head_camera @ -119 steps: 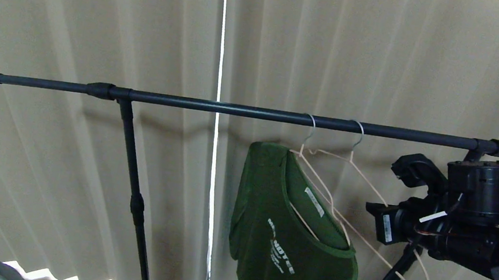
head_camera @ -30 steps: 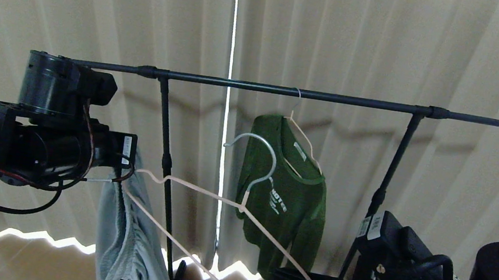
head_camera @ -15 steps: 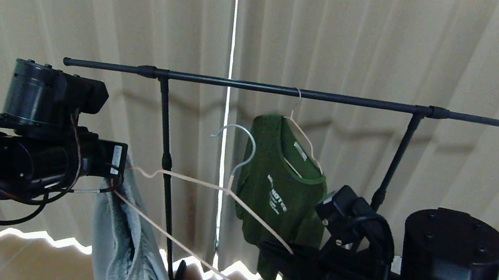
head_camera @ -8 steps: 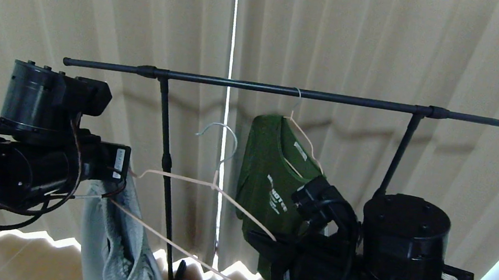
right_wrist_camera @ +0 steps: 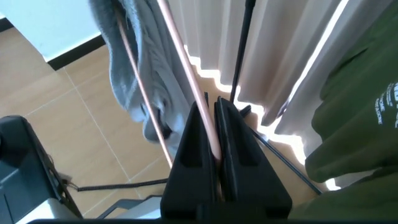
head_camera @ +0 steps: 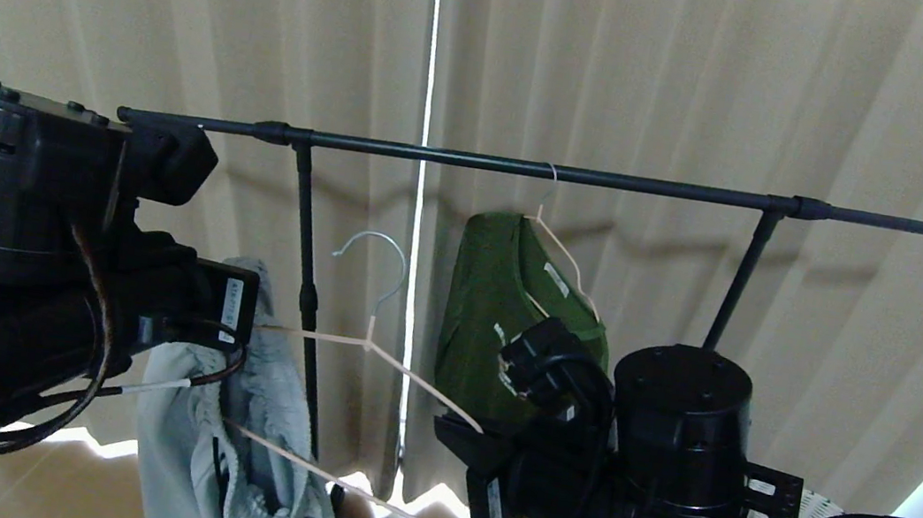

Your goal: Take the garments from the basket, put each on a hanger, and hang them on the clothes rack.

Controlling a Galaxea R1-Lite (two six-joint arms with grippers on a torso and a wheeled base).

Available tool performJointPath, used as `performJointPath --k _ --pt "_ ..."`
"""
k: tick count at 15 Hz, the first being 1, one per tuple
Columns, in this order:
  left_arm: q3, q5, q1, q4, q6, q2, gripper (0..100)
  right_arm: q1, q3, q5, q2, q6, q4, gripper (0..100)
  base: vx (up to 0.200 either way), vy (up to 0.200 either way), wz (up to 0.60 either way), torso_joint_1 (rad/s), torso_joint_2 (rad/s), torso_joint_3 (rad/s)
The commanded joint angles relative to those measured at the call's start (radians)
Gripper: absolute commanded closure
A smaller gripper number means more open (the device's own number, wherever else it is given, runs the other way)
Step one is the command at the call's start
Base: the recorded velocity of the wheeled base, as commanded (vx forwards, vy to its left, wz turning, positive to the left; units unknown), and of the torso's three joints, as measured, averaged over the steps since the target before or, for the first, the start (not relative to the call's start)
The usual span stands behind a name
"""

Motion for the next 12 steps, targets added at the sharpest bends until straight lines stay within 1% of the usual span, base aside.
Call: performJointPath --k 1,5,6,7,8,9,11,12 --pt "0.010 0.000 -0.071 -0.001 -0.002 -0.046 100 0.000 -0.006 0.000 0.011 0.000 -0.001 100 0.000 0.000 0.00 0.000 0.00 0.000" --pt "0.032 -0.009 -0.139 -0.003 -0.001 -0.086 100 -0.012 -0.014 0.000 0.013 0.001 -0.001 100 0.000 0.000 0.00 0.000 0.00 0.000" --pt "0.061 -0.020 -0.188 -0.006 -0.001 -0.098 100 -0.015 -0.014 0.000 0.011 0.001 -0.001 100 0.000 0.000 0.00 0.000 0.00 0.000" --pt "0.076 -0.031 -0.218 -0.010 -0.001 -0.101 100 -0.015 -0.014 0.000 0.011 0.001 -0.006 100 0.000 0.000 0.00 0.000 0.00 0.000" --pt "0.079 -0.037 -0.232 -0.012 -0.001 -0.101 100 -0.015 -0.012 0.000 0.013 0.000 -0.013 100 0.000 0.000 0.00 0.000 0.00 0.000" --pt "0.076 -0.052 -0.274 -0.016 -0.002 -0.095 100 -0.013 -0.012 -0.002 0.019 -0.002 -0.042 100 0.000 0.000 0.00 0.000 0.00 0.000" --pt "0.078 -0.078 -0.281 -0.061 0.002 -0.090 100 -0.013 -0.012 -0.003 0.023 -0.002 -0.052 100 0.000 0.000 0.00 0.000 0.00 0.000" --pt "0.078 -0.078 -0.281 -0.070 0.002 -0.092 100 -0.013 -0.012 -0.003 0.022 -0.002 -0.052 100 0.000 0.000 0.00 0.000 0.00 0.000"
